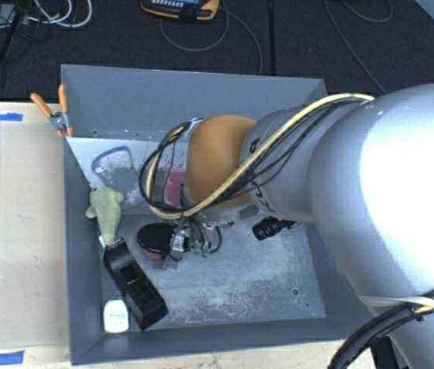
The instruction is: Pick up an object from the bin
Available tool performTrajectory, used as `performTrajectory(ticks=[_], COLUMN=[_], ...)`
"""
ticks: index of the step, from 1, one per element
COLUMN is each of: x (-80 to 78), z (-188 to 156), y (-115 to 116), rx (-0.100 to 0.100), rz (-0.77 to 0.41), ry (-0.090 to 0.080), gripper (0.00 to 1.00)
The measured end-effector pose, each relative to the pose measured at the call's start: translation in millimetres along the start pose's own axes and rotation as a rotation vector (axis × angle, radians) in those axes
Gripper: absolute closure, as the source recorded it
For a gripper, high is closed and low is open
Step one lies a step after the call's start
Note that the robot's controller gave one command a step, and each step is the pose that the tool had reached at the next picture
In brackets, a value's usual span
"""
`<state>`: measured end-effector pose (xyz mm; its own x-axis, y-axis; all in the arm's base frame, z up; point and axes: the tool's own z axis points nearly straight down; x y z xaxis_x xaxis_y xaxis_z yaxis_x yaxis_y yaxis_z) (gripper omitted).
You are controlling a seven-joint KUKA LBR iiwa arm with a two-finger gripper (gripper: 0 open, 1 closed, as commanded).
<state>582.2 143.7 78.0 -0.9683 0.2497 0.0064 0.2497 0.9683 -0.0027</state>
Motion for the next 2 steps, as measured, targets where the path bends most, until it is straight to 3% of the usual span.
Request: performTrajectory(ticks=[2], x=[0.5], z=[-11.7], y=[-0.6], rx=[0.001], rz=[0.001], ry=[0.002], gripper=[1.00])
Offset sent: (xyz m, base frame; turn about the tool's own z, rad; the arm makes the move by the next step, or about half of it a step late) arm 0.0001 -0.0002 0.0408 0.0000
